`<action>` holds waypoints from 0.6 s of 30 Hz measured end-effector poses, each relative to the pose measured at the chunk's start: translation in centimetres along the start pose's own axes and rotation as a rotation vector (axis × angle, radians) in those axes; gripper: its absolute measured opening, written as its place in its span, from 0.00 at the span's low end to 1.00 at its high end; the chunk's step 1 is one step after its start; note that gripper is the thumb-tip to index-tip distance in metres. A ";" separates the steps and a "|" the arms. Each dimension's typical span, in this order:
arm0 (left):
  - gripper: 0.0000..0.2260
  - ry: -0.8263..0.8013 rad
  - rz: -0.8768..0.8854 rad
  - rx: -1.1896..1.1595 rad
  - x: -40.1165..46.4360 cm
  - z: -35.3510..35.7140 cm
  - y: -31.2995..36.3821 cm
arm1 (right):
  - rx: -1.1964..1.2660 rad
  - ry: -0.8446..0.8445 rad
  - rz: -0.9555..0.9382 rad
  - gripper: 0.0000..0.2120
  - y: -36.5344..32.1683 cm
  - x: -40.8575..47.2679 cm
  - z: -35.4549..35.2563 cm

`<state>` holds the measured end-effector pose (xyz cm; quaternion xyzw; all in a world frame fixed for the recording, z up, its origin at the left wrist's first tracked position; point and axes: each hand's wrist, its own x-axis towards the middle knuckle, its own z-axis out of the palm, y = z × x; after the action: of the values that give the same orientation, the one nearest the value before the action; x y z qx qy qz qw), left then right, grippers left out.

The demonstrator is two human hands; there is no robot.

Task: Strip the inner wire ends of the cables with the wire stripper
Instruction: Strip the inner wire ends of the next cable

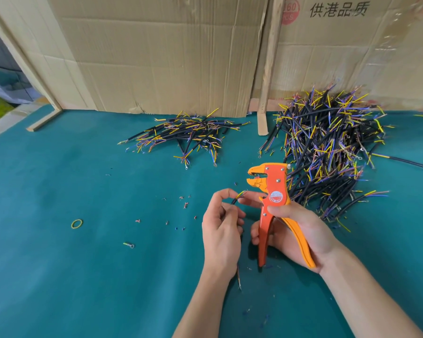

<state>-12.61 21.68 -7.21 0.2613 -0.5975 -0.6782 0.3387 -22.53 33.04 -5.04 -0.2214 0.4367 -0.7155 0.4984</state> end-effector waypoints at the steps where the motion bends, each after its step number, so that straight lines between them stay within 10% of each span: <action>1: 0.18 0.001 0.000 0.001 0.0 0.0 0.0 | -0.004 -0.002 0.004 0.34 0.0 0.0 0.0; 18: 0.18 0.111 0.039 0.081 -0.2 0.4 0.3 | -0.085 -0.017 0.199 0.25 -0.6 -1.6 0.7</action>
<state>-12.76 22.07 -6.90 0.3003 -0.6099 -0.6312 0.3734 -21.68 34.25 -4.01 -0.2038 0.4822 -0.6413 0.5610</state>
